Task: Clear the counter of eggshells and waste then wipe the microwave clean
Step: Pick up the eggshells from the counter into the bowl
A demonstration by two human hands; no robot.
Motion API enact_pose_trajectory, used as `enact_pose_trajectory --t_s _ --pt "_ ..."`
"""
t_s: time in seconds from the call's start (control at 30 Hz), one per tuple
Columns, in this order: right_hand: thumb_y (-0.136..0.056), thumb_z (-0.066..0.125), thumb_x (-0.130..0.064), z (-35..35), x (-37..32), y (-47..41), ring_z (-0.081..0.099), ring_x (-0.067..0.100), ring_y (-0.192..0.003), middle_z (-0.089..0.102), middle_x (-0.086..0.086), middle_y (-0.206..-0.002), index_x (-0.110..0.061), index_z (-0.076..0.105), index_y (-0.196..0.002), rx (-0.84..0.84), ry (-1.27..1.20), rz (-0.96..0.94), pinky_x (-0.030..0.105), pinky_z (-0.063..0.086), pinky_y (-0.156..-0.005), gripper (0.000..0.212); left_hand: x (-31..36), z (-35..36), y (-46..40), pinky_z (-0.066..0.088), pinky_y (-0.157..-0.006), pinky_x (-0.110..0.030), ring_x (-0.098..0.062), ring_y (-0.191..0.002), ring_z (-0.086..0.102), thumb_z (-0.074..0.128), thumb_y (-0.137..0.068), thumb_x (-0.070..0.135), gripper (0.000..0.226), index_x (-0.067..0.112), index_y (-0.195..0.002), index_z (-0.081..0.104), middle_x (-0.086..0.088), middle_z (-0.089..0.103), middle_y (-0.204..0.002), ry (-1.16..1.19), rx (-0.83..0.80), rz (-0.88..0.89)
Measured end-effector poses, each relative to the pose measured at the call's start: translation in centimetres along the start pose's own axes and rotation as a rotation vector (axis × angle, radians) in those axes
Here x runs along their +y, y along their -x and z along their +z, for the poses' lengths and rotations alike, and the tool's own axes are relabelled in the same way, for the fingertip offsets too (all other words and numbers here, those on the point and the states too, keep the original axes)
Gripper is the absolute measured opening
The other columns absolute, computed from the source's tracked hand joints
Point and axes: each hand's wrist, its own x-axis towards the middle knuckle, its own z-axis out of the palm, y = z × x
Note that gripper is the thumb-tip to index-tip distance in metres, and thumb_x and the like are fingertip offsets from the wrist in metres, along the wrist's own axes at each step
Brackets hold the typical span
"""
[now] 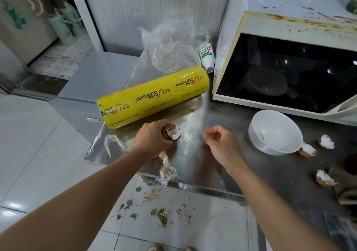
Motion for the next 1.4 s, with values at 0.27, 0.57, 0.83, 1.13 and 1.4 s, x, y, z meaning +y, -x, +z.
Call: enact_pose_trajectory --t_s 0.27,0.57,0.83,1.13,1.4 --pt "-0.085 0.059 -0.016 -1.0 0.1 1.0 0.055 0.004 -0.078 0.062 -0.003 -0.090 -0.018 0.062 -0.089 0.040 -0.029 0.025 0.015 0.038 -0.062 0.005 1.6 -0.3 -0.1 0.035 -0.062 -0.015 -0.009 -0.076 0.057 0.083 -0.059 0.029 0.042 0.024 -0.098 0.068 0.011 0.065 -0.081 0.051 -0.035 0.051" --pt "-0.083 0.065 -0.016 -6.1 1.2 4.9 0.055 0.005 -0.071 0.060 -0.008 -0.076 -0.026 0.054 -0.074 0.199 -0.095 0.082 0.011 0.039 -0.060 0.018 7.9 0.8 1.4 0.053 -0.079 -0.027 -0.011 -0.085 0.067 0.084 -0.062 0.026 0.041 0.024 -0.101 0.070 0.004 0.073 -0.094 0.160 -0.127 0.154" --pt "-0.083 0.064 -0.010 -11.3 5.1 8.8 0.054 0.009 -0.069 0.058 -0.007 -0.072 -0.027 0.054 -0.073 0.337 -0.104 0.143 0.009 0.038 -0.059 0.022 12.5 5.2 3.2 0.046 -0.069 -0.019 -0.008 -0.077 0.063 0.084 -0.062 0.028 0.033 0.026 -0.093 0.070 0.008 0.070 -0.083 0.176 -0.243 0.310" --pt "-0.086 0.051 0.006 -14.5 10.5 9.3 0.057 0.009 -0.077 0.060 -0.007 -0.080 -0.019 0.060 -0.085 0.324 -0.074 0.127 0.014 0.045 -0.073 0.026 16.6 11.8 5.4 0.034 -0.060 0.005 0.004 -0.066 0.056 0.084 -0.061 0.031 0.033 0.026 -0.091 0.072 0.016 0.062 -0.071 0.212 -0.240 0.269" --pt "-0.089 0.039 0.006 -15.1 12.7 8.1 0.061 0.002 -0.085 0.064 -0.009 -0.093 -0.021 0.062 -0.105 0.079 -0.140 0.049 0.012 0.046 -0.073 0.039 17.8 14.0 5.8 0.033 -0.069 -0.004 -0.002 -0.079 0.058 0.083 -0.063 0.026 0.043 0.026 -0.103 0.070 0.006 0.072 -0.092 0.176 -0.262 0.205"
